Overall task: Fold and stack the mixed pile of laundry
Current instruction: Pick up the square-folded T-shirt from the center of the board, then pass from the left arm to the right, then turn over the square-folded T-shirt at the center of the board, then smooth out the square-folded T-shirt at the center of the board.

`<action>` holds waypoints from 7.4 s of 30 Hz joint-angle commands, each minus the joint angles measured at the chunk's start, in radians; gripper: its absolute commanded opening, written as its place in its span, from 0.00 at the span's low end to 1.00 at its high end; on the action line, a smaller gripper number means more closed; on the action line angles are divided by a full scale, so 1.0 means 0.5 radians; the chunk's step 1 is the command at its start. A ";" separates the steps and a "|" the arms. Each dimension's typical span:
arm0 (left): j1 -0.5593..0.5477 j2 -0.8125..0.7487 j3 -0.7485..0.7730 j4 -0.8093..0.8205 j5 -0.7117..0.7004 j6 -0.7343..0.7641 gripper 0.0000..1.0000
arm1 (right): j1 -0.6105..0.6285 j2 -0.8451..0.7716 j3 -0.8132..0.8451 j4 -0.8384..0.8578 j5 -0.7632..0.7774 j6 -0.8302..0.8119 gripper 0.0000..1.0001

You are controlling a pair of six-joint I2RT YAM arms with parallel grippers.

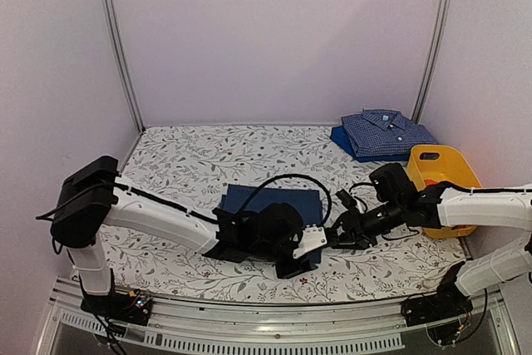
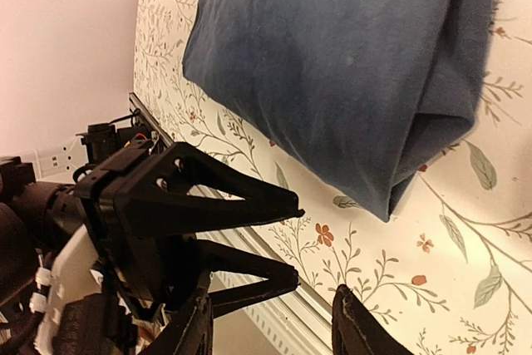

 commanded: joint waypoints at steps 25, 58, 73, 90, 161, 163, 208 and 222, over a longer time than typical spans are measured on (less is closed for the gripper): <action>0.152 0.466 0.344 -0.226 0.078 0.106 0.14 | -0.175 -0.086 -0.398 0.501 0.016 0.488 0.80; 0.216 0.006 0.186 0.088 0.339 0.058 0.00 | -0.169 0.956 -0.010 1.491 -0.042 1.074 0.68; 0.216 -0.020 0.144 0.059 0.338 0.096 0.00 | -0.226 1.377 0.177 1.689 -0.076 1.153 0.48; 0.288 -0.378 -0.052 0.141 0.000 -0.231 0.68 | -0.246 1.350 0.543 1.087 -0.081 0.738 0.00; 1.602 -1.586 -0.728 -0.804 0.155 -1.333 1.00 | 0.176 2.162 3.172 -1.751 0.506 -0.391 0.00; 1.626 -1.619 -0.752 -0.808 0.178 -1.341 1.00 | 0.215 2.215 3.172 -1.663 0.436 -0.349 0.00; 1.505 -0.302 -0.639 -0.448 0.956 -1.612 0.57 | 0.041 1.327 0.854 0.328 -0.426 -0.109 0.63; 1.443 -0.919 -0.515 -0.517 0.478 -1.120 0.78 | 0.080 0.933 0.850 0.224 -0.268 -0.070 0.64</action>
